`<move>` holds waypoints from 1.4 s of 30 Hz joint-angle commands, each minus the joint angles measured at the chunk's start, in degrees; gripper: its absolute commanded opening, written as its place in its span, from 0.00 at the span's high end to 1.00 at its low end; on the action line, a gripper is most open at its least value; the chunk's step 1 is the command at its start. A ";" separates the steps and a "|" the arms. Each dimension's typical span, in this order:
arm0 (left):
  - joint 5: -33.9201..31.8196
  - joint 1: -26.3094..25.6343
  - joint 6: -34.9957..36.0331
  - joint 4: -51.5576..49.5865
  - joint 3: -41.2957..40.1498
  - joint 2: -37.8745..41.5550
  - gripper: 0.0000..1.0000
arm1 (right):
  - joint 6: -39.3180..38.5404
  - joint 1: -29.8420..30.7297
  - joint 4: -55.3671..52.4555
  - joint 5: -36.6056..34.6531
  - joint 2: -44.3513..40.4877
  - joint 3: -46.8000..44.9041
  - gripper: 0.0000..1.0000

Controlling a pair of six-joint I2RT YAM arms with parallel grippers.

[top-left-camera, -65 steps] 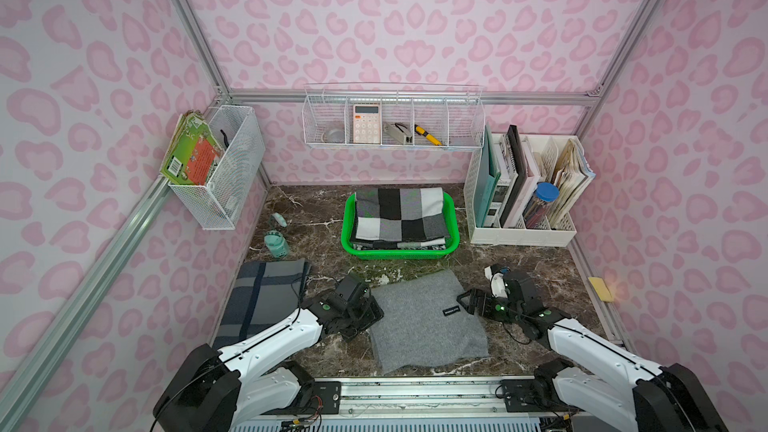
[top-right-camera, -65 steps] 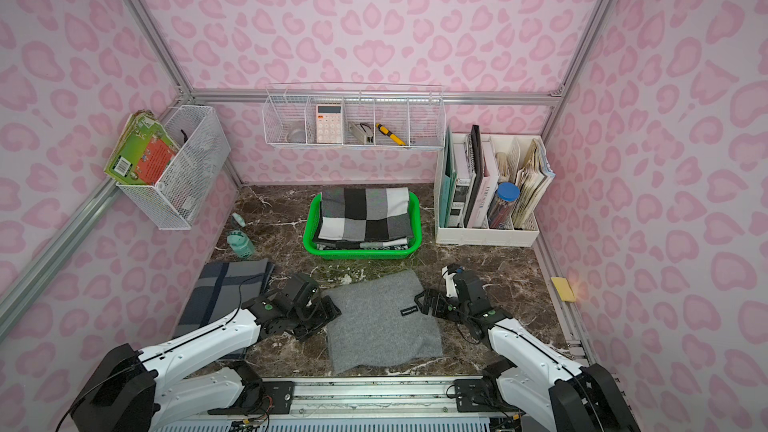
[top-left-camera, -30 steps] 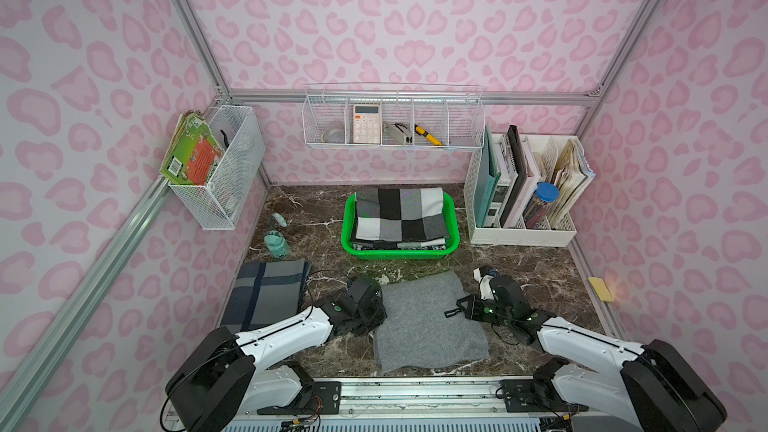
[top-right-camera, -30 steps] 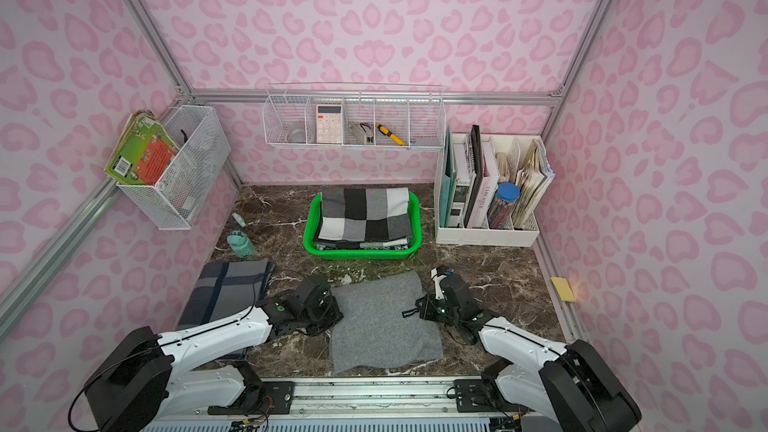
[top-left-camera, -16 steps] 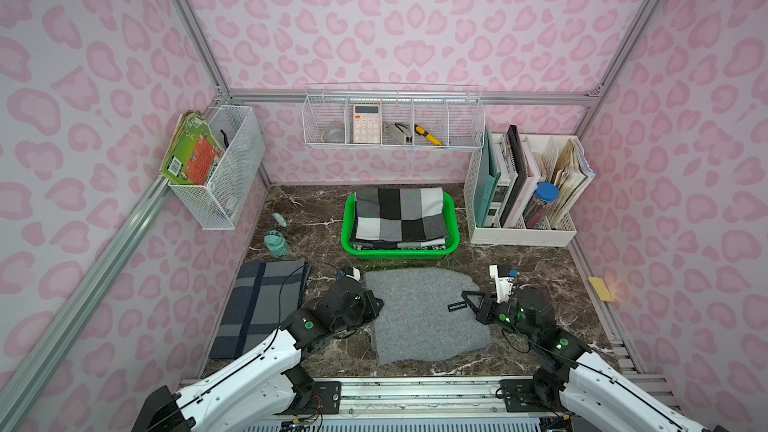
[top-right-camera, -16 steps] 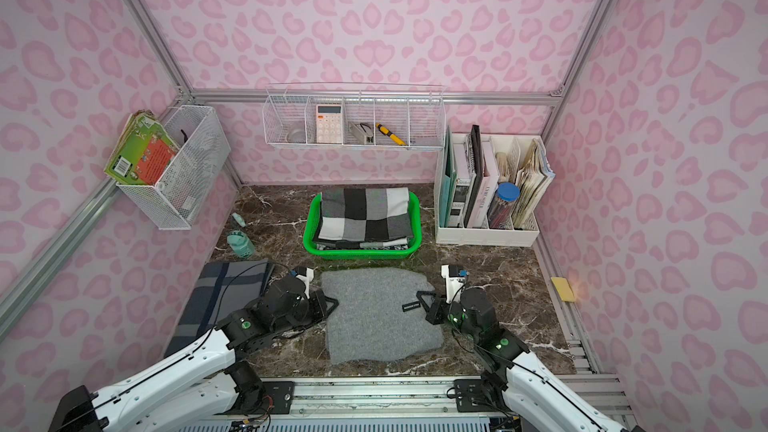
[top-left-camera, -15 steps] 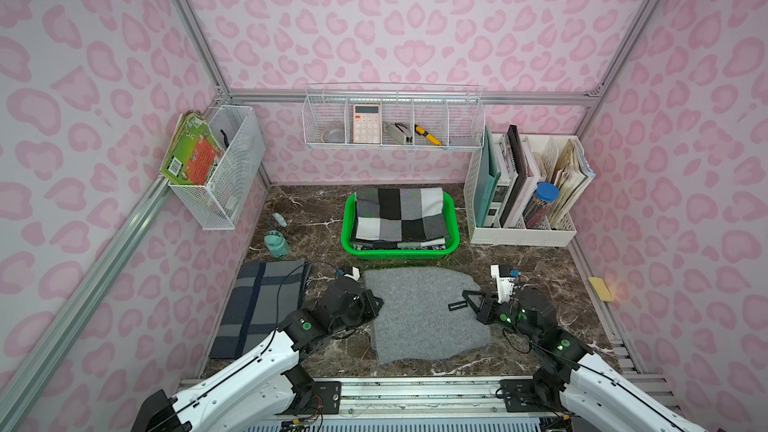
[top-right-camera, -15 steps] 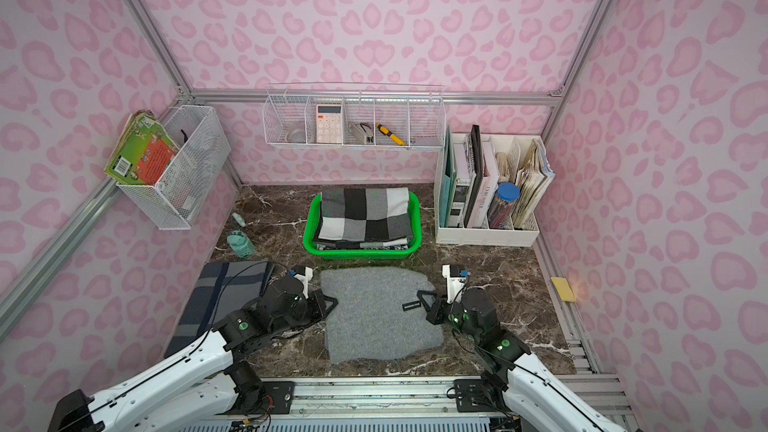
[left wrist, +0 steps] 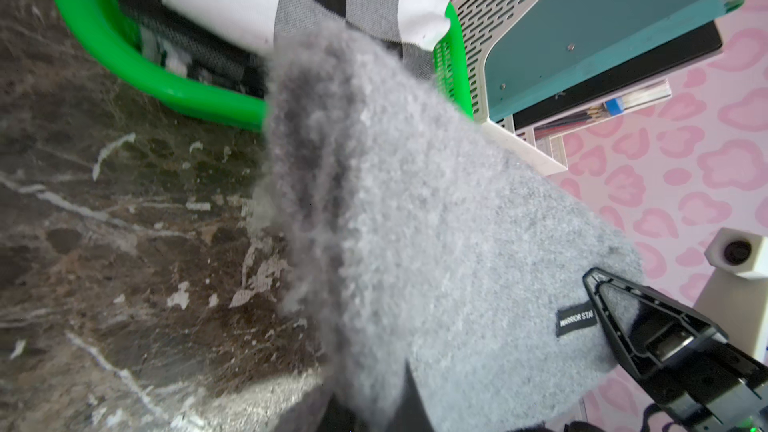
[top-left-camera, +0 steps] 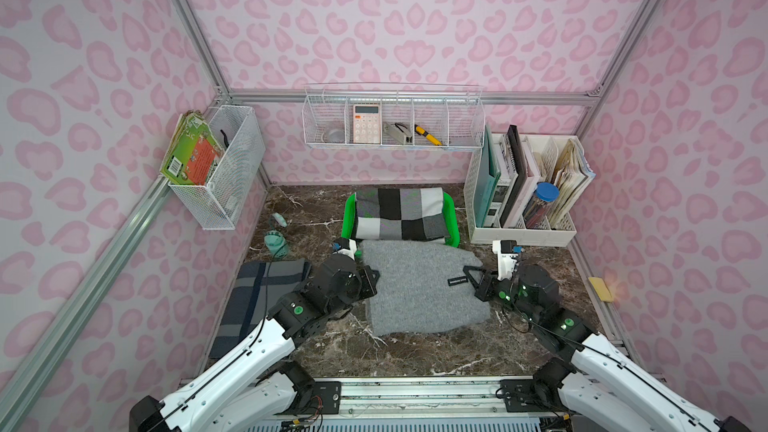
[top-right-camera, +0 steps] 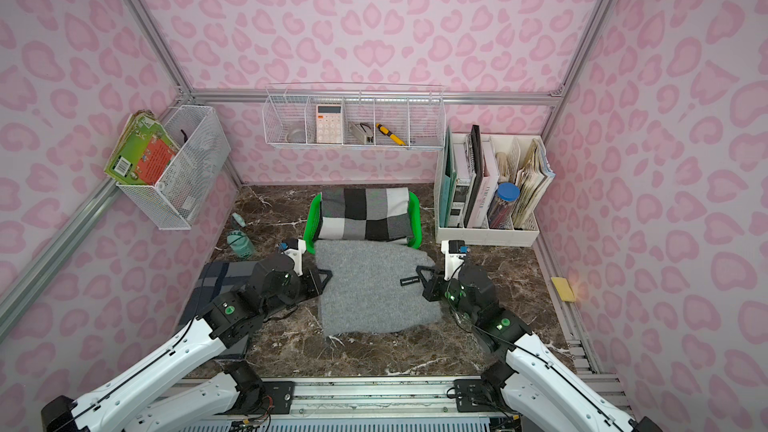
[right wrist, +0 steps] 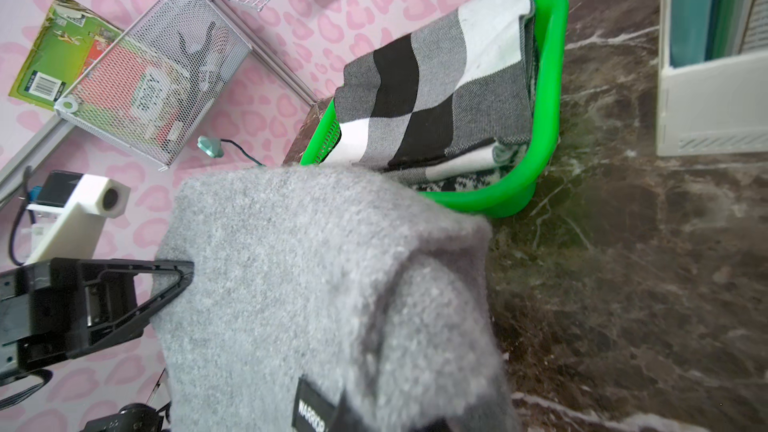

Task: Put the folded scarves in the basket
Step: Pick up the scarf at the center of the board, then place the scarf in the basket.

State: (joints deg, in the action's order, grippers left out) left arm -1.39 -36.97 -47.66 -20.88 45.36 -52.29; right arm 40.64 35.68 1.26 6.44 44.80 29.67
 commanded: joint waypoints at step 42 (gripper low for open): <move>29.16 29.72 13.17 14.71 40.03 -47.76 1.00 | -14.45 -5.60 1.93 -8.91 52.60 50.04 1.00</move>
State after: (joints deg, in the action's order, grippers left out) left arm 26.98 -7.70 -35.42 -7.18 84.99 -98.96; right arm 25.71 30.09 1.93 -2.48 96.51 80.05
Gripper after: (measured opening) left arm 0.090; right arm 0.091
